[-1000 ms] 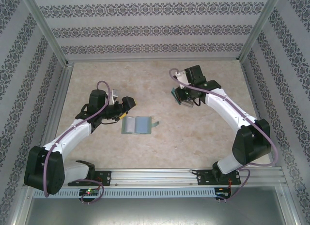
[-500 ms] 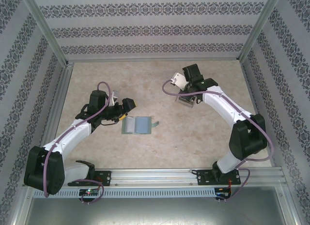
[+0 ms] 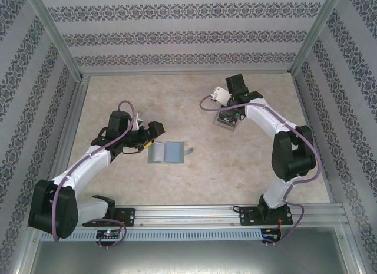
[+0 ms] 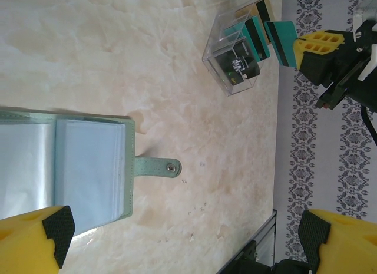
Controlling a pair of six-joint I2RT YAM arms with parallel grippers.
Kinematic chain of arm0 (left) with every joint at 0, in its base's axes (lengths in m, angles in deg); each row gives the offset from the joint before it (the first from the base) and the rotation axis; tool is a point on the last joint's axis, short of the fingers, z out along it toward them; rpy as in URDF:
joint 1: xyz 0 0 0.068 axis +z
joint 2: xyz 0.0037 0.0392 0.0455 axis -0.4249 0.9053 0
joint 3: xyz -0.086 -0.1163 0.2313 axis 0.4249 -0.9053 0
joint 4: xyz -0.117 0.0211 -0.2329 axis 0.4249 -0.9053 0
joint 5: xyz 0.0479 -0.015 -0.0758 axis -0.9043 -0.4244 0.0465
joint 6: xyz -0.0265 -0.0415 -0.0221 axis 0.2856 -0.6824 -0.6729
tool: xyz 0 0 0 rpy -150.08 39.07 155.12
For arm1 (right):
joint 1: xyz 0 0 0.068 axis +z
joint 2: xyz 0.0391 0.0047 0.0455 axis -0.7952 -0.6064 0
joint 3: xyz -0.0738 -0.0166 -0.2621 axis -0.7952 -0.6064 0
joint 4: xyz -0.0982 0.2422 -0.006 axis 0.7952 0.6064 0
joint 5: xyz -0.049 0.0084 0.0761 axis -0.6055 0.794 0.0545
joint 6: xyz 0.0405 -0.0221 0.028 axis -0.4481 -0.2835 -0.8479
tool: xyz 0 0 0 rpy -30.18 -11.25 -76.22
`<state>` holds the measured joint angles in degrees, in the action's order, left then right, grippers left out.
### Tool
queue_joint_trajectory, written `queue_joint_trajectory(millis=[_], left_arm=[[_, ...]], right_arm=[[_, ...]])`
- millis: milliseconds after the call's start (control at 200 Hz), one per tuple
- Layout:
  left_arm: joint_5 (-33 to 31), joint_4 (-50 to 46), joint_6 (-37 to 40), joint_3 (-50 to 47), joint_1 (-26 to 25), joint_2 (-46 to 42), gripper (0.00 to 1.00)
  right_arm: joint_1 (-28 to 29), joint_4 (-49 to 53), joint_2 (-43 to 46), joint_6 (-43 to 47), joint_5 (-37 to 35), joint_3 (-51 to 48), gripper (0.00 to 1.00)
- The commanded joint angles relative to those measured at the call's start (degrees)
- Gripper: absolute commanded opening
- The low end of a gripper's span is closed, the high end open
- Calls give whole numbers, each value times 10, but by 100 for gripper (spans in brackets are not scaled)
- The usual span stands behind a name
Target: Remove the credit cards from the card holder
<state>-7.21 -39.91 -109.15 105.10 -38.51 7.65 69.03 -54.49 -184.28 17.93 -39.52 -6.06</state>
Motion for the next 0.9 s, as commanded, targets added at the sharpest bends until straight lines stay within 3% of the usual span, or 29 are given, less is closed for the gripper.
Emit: queue_joint_trajectory(millis=[0,470,894], left_arm=[[-7,-15,17,19,5,-10,99],[-9,-13,17,24,12,5,99],[-5,5,9,19,14,10,99]], right_arm=[[0,-8,-23,-1,25,22,0],[-10,-4,-63,-9,48,36,0],[-11,-18,6,-16,25,22,0]])
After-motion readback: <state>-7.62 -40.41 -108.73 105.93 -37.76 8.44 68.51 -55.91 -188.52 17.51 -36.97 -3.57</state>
